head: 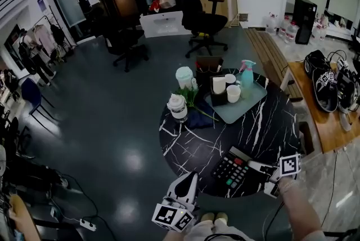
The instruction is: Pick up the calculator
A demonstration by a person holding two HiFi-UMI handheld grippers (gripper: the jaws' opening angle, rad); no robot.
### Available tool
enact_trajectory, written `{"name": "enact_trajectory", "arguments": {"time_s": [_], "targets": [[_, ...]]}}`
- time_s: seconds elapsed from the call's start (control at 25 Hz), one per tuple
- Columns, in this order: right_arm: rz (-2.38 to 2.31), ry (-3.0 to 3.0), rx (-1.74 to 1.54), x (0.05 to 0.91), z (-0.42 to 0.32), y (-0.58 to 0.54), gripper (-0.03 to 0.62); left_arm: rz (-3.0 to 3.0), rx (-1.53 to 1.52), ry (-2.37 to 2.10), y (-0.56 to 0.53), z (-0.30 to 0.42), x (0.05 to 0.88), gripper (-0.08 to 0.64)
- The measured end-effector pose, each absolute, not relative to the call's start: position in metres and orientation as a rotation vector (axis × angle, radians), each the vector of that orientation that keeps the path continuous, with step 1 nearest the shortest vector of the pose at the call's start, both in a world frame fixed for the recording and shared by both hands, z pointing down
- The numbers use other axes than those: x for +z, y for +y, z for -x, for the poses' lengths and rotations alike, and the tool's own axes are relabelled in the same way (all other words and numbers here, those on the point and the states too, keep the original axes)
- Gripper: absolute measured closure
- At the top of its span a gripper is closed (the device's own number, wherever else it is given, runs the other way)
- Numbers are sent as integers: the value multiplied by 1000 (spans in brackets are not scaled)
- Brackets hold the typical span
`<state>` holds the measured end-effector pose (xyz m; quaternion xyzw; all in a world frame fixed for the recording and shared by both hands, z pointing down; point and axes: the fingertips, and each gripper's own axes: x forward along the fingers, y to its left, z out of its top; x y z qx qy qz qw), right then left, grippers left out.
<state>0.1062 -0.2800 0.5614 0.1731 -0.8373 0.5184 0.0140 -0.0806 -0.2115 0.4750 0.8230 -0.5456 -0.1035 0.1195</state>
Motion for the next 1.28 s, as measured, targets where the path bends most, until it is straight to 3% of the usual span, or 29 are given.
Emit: {"name": "enact_trajectory", "arguments": {"time_s": [0.52, 1.28], "targets": [[-677, -2810, 1670, 463, -120, -273, 525, -2495, -362, -1545, -217, 67, 432, 554], [-790, -2825, 1838, 458, -115, -249, 525, -2478, -394, -1615, -204, 80, 422, 554]]}}
